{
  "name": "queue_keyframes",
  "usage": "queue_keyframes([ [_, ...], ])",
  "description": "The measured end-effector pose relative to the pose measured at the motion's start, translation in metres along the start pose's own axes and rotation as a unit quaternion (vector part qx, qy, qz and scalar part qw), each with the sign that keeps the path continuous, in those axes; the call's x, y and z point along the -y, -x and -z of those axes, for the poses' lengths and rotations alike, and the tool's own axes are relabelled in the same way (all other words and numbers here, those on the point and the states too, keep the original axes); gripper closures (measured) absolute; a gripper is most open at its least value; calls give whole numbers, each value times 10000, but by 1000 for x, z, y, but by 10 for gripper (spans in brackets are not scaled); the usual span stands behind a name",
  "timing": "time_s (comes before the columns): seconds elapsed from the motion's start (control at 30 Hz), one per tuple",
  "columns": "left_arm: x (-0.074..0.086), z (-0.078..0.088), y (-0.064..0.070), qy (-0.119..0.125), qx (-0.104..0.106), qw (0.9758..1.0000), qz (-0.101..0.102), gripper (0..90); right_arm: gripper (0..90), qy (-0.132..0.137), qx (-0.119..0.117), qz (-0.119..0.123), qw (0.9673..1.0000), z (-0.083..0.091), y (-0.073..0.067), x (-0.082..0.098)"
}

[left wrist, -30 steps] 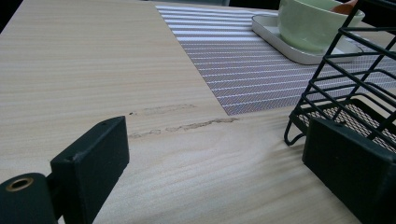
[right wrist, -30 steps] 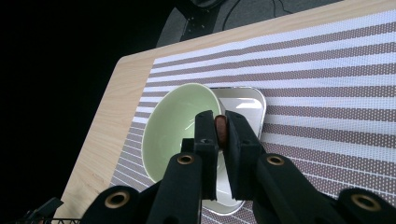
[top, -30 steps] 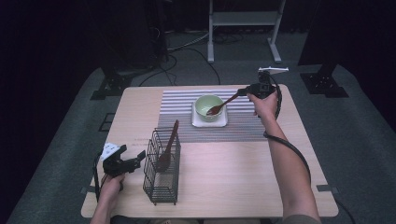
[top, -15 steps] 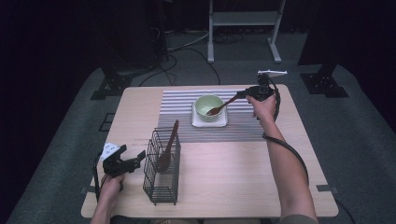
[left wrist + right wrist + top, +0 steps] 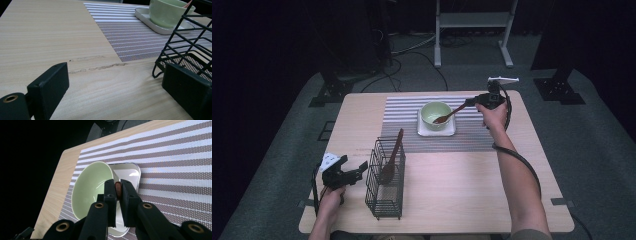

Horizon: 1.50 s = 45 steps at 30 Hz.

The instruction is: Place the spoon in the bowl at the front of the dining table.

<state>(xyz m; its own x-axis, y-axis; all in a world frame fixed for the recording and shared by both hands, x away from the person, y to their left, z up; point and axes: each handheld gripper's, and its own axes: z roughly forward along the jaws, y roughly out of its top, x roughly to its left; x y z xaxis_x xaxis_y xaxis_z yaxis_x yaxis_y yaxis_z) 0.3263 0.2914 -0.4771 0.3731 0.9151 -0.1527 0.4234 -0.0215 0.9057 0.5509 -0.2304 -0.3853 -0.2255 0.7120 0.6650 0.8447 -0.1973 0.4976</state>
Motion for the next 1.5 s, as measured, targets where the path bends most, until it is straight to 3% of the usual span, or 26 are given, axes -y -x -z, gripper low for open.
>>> queue_keyframes([
  [0.53,0,0,0,-4,-5,10000,17,64,763,-30,-153,-142,9998,-5,6,4],
  [0.73,0,0,0,1,-12,10000,16,65,658,-71,-257,-180,9995,-2,11,7],
  [0.9,0,0,0,-21,-28,10000,-28,64,540,-65,-320,-139,9994,1,11,11],
  [1.1,0,0,0,13,3,10000,-10,65,460,-95,-335,-45,9994,2,11,18],
  [1.5,0,0,1,-19,-12,10000,-50,65,400,-310,-380,114,9987,4,5,31],
])
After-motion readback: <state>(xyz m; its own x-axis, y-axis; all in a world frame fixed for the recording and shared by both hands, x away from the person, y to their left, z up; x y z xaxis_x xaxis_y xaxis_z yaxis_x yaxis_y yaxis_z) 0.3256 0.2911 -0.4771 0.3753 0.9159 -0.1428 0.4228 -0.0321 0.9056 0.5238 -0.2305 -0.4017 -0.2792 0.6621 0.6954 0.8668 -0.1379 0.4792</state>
